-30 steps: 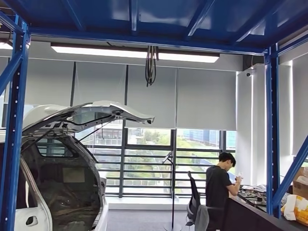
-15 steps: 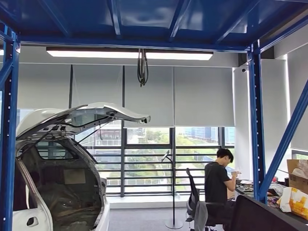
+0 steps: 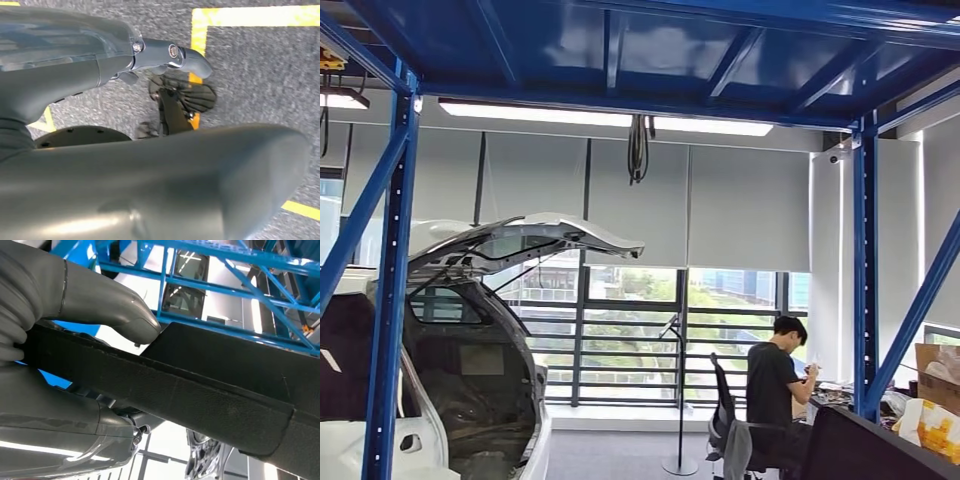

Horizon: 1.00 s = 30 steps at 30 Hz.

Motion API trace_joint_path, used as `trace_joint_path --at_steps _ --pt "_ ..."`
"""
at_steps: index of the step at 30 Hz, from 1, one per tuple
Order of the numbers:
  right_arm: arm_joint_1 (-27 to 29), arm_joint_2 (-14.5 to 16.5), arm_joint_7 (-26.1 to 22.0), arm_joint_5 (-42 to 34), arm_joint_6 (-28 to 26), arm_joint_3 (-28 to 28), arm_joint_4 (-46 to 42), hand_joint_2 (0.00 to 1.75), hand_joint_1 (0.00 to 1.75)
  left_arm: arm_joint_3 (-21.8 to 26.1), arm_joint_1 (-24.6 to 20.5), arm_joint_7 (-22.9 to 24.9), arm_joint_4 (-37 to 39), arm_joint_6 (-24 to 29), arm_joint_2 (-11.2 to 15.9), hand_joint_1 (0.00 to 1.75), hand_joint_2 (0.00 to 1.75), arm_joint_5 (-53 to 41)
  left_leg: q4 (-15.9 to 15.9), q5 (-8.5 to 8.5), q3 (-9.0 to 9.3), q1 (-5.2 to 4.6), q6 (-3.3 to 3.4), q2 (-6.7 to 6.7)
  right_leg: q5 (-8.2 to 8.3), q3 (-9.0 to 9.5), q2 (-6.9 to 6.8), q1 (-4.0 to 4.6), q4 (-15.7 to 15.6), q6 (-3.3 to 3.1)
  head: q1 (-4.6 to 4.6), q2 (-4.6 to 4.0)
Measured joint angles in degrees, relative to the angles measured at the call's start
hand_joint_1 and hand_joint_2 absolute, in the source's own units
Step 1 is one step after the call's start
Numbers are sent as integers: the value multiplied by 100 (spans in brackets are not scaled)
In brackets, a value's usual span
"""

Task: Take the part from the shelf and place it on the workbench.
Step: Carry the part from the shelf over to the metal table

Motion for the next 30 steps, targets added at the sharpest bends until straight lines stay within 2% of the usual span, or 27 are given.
trace_joint_path --at_steps 1,2,3,4,5,6,7,8,9,10,11,12,13,14,15,16,17,18,19,21,22,23,25,26,27,29,30 --pt "-5 -19 -16 -9 29 2 -2 175 175 -3 -6 -4 0 -1 1 0 175 -14 -2 134 -161 -8 41 18 -215 9 8 -6 343 20 -1 0" --pt "-13 -33 -31 -19 57 4 -3 175 175 -7 -9 -9 0 -1 2 0 175 -28 6 253 -316 -28 58 24 -348 116 9 -5 561 18 -1 0" --pt "-25 -42 -42 -26 79 5 -3 175 175 -10 -12 -9 0 -1 2 0 175 -39 12 349 -433 -47 55 28 -269 370 12 7 444 -11 -1 0" --pt "-43 -44 -48 -29 90 7 -7 175 175 -13 -13 -9 0 -3 1 0 175 -46 16 400 -484 -61 42 25 -177 706 16 29 0 -59 0 1" --pt "-66 -46 -52 -34 101 9 -15 175 175 -16 -13 -10 0 -5 0 0 175 -47 18 451 -519 -72 22 22 -164 1022 19 50 -463 -109 2 1" --pt "-88 -47 -57 -40 112 11 -23 175 175 -18 -13 -10 0 -8 -1 0 175 -48 15 508 -546 -77 -5 21 -191 1251 23 74 -823 -149 2 1" --pt "-102 -48 -62 -46 121 13 -31 175 175 -20 -13 -11 0 -11 -1 0 175 -48 6 565 -567 -76 -35 21 -221 1377 25 94 -1045 -178 2 2" --pt "-107 -48 -66 -54 127 14 -35 175 175 -21 -10 -11 0 -12 -1 0 175 -49 -10 631 -585 -73 -67 21 -217 1393 24 104 -1148 -200 2 2" --pt "-108 -48 -70 -64 135 14 -34 175 175 -21 -8 -11 0 -13 0 0 175 -49 -18 643 -608 -65 -97 20 -168 1353 11 100 -1165 -225 0 2" --pt "-105 -47 -74 -73 144 14 -33 175 175 -22 -1 -10 0 -13 0 0 175 -50 17 558 -632 -58 -128 18 -107 1303 -3 91 -1177 -265 2 4" --pt "-102 -47 -83 -83 154 14 -32 175 175 -23 6 -9 0 -13 0 0 175 -52 148 359 -671 -52 -159 15 -35 1239 -19 79 -1188 -303 3 4" --pt "-100 -47 -92 -89 163 14 -31 175 175 -24 11 -9 0 -13 1 0 175 -53 399 58 -728 -42 -186 13 36 1165 -36 69 -1189 -334 4 3" --pt "-96 -46 -99 -93 171 14 -31 175 175 -25 14 -8 0 -13 1 0 175 -53 758 -254 -799 -34 -211 13 97 1075 -40 71 -1178 -355 6 3" --pt "-92 -46 -106 -99 177 14 -30 175 175 -25 13 -7 0 -14 2 0 175 -52 1158 -476 -869 -28 -230 13 156 975 -45 74 -1158 -359 5 2" --pt "-88 -46 -107 -106 184 13 -28 175 175 -25 13 1 0 -14 3 0 175 -50 1493 -537 -906 -23 -246 13 211 869 -49 75 -1133 -358 5 2" --pt "-84 -45 -108 -117 195 13 -26 175 175 -25 12 14 0 -14 4 0 175 -47 1685 -440 -888 -18 -256 13 260 761 -41 76 -1102 -349 5 2" --pt "-81 -45 -108 -136 208 12 -24 175 175 -25 13 27 0 -13 5 0 175 -44 1688 -241 -794 -12 -257 11 305 657 -29 75 -1065 -334 5 2" --pt "-80 -45 -107 -159 224 12 -22 175 175 -25 13 41 0 -9 7 0 175 -42 1493 -45 -608 -8 -251 -7 344 563 -10 74 -1023 -315 5 2" --pt "-82 -45 -106 -186 238 12 -21 175 175 -25 13 50 0 -5 10 0 175 -40 1132 55 -334 -6 -233 -70 375 479 11 74 -972 -294 5 2" --pt "-92 -43 -103 -244 261 12 -20 175 175 -25 15 65 0 3 18 0 175 -34 312 -43 215 -6 -182 -204 421 354 50 86 -858 -251 5 2" --pt "-97 -42 -102 -269 270 12 -20 175 175 -25 10 73 0 6 21 0 175 -31 47 -142 373 -10 -155 -245 450 304 74 90 -817 -223 5 2" --pt "-100 -42 -100 -292 278 12 -20 175 175 -25 2 83 0 10 22 0 175 -29 -96 -213 429 -11 -131 -233 484 255 101 97 -786 -190 5 2" --pt "-98 -41 -92 -337 295 11 -19 175 175 -25 -18 106 0 18 22 0 175 -28 -165 -229 392 12 -61 -157 479 142 137 90 -713 -125 5 2" --pt "-101 -41 -84 -358 304 12 -18 175 175 -25 -18 118 0 21 22 0 175 -28 -188 -209 363 25 -18 -111 369 59 135 84 -571 -92 4 2" --pt "-103 -41 -75 -376 314 13 -15 175 175 -25 -11 127 0 24 21 0 175 -28 -191 -177 330 34 18 -64 187 -52 123 68 -313 -62 4 2" --pt "-107 -41 -60 -401 325 15 -1 175 175 -25 3 134 0 30 22 0 175 -28 -186 -125 269 19 52 21 -238 -325 91 37 451 -6 4 1" --pt "-103 -41 -55 -414 328 15 9 175 175 -25 6 137 0 36 22 0 175 -28 -181 -107 243 12 53 63 -359 -413 76 24 755 12 4 1"
